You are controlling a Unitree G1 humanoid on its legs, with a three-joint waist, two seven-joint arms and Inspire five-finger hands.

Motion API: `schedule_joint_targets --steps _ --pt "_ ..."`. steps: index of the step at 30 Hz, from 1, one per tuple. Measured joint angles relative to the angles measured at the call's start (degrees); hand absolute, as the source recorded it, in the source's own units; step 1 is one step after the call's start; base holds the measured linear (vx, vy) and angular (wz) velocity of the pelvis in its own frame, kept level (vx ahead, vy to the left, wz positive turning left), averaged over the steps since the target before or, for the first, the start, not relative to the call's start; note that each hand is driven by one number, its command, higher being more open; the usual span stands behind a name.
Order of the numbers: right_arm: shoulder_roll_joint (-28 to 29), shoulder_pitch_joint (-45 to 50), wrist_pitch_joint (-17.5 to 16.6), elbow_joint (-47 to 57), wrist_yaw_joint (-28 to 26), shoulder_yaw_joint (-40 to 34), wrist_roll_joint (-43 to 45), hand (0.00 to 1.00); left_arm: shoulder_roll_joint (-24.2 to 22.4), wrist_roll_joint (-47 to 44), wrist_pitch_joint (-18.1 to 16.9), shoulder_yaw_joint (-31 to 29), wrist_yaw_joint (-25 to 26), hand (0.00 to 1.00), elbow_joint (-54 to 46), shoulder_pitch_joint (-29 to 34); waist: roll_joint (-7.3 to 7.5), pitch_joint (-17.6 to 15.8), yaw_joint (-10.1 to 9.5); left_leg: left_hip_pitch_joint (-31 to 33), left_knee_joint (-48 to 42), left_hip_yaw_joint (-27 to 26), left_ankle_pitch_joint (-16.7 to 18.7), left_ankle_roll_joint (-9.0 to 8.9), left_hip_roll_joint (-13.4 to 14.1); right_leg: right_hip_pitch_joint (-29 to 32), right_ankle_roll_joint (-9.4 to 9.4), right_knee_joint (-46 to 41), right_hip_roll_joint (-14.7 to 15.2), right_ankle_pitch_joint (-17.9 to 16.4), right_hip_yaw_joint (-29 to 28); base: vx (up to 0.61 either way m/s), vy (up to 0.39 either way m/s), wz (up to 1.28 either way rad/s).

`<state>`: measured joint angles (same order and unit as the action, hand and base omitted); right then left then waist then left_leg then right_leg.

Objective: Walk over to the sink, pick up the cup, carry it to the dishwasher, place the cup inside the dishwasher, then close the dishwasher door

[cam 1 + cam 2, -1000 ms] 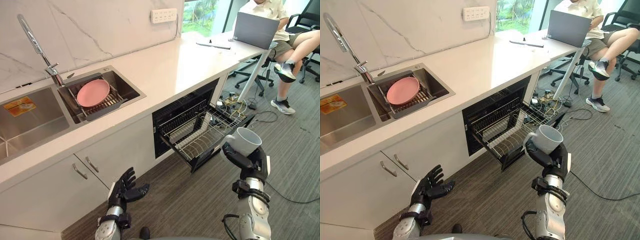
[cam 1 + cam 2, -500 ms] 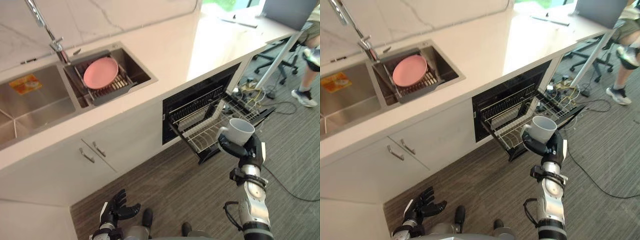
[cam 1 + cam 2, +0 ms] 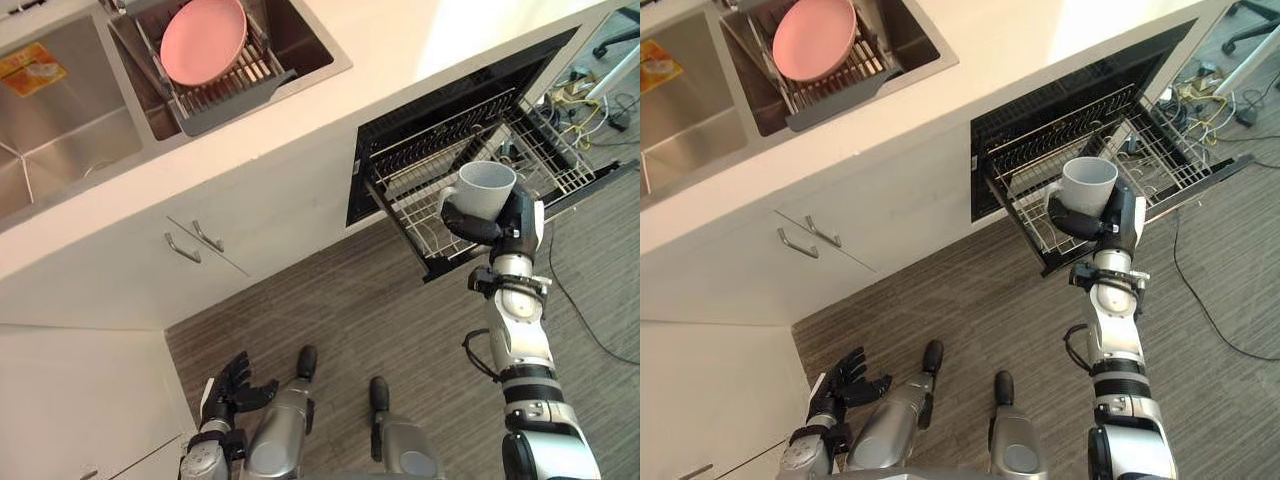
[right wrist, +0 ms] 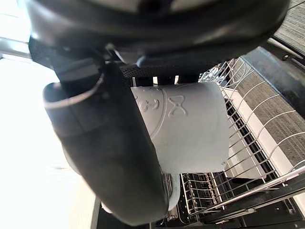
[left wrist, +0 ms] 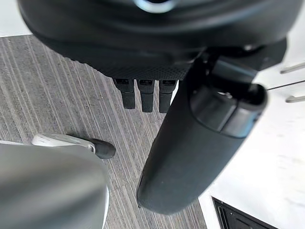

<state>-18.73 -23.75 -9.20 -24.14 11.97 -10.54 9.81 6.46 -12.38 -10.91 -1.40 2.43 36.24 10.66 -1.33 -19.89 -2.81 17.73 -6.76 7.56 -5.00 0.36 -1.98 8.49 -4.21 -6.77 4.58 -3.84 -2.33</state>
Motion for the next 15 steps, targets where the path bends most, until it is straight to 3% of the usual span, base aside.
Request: schedule_joint_targets --steps 15 --pt "-5.8 -13.2 2.4 -15.0 2.3 4.0 -3.9 0.30 -0.1 -1.2 -2.0 1.9 1.5 0.90 0.1 -3.5 -1.08 -4.6 -0.54 2.4 1.7 0.0 -2.0 0.41 0.0 3.4 0.63 -0.3 0.0 0.4 -0.2 0.00 0.000 0.00"
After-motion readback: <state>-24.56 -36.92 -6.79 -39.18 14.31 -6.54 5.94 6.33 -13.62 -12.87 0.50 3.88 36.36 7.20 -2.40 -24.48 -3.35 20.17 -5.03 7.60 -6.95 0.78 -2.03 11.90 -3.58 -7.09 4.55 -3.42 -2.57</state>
